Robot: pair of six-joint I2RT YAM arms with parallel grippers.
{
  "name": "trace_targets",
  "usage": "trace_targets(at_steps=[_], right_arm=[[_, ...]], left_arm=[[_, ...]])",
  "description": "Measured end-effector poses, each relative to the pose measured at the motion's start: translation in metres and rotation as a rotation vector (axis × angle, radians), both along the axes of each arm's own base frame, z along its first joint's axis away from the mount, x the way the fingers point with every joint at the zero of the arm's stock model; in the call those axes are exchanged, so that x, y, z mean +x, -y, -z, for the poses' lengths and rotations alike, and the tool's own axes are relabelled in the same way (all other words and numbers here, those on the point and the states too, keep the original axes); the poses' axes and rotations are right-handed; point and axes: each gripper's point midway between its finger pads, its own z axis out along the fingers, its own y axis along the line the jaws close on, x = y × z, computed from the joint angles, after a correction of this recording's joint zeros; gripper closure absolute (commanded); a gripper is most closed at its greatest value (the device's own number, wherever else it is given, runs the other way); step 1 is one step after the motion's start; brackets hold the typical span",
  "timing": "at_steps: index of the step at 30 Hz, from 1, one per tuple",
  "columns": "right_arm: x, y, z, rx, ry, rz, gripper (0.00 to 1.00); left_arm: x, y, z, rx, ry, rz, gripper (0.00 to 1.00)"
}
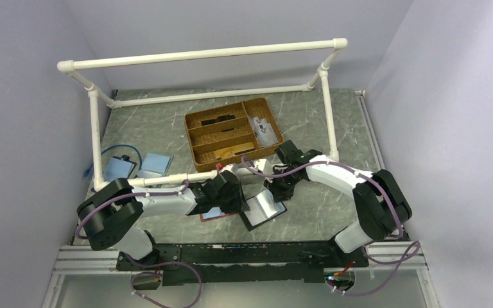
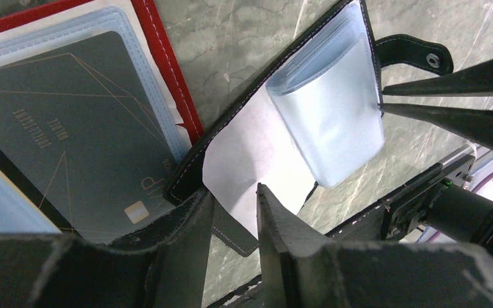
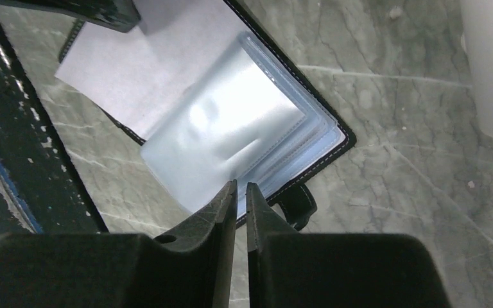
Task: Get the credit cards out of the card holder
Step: Remove the credit card from the card holder.
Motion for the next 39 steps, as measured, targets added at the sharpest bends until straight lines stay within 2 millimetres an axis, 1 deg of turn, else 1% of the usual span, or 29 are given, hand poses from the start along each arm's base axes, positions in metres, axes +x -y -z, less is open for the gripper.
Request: trace_targets(at_steps=[3, 7, 11, 14, 16, 19, 22, 24, 25, 27, 29, 31, 34, 37, 39], right_arm=[[-0.006, -0.003, 0.006, -0.025, -0.014, -0.025, 0.90], [-0.011, -0.015, 0.004, -0.020, -0.014, -0.070, 0.92], [-0.020, -0.030, -0.004, 0.046, -0.070, -0.098, 0.92], [-0.029, -0.044, -0.014, 0.117, -0.139, -0.120, 0.91], [-0.033, -0.052, -0.020, 0.160, -0.187, -0.135, 0.91], [-0.039, -0.061, -0.023, 0.199, -0.253, -0.148, 0.90], [-0.046, -0.063, -0.022, 0.211, -0.308, -0.150, 0.90], [-0.051, -0.063, -0.022, 0.214, -0.334, -0.154, 0.90], [-0.053, -0.063, -0.023, 0.218, -0.345, -0.156, 0.90], [-0.058, -0.064, -0.025, 0.225, -0.365, -0.165, 0.89], [-0.061, -0.064, -0.027, 0.229, -0.373, -0.174, 0.88], [-0.060, -0.064, -0.027, 0.226, -0.371, -0.175, 0.87], [-0.054, -0.060, -0.025, 0.204, -0.347, -0.156, 0.87], [-0.035, -0.052, -0.021, 0.169, -0.264, -0.100, 0.87], [-0.023, -0.044, -0.019, 0.142, -0.202, -0.070, 0.90]], left_arm=[[0.000, 0.000, 0.000, -0.013, 0.004, 0.004, 0.62], [0.000, 0.000, -0.001, -0.030, 0.009, 0.009, 0.60], [-0.001, 0.001, -0.003, -0.072, 0.013, 0.017, 0.48], [-0.001, 0.004, -0.007, -0.123, 0.016, 0.025, 0.40], [-0.001, 0.005, -0.009, -0.153, 0.019, 0.030, 0.39], [-0.001, 0.005, -0.011, -0.190, 0.019, 0.029, 0.36], [-0.001, 0.005, -0.013, -0.222, 0.014, 0.019, 0.30], [0.000, 0.006, -0.015, -0.241, 0.012, 0.011, 0.29], [0.000, 0.006, -0.016, -0.246, 0.009, 0.007, 0.29], [0.001, 0.006, -0.016, -0.247, 0.001, 0.001, 0.34], [0.002, 0.006, -0.014, -0.240, -0.012, -0.004, 0.45], [0.005, 0.008, -0.010, -0.227, -0.026, -0.011, 0.53], [0.007, 0.007, -0.004, -0.203, -0.045, -0.023, 0.69], [0.007, 0.002, 0.002, -0.175, -0.053, -0.036, 0.70], [0.007, 0.001, 0.002, -0.168, -0.053, -0.037, 0.70]])
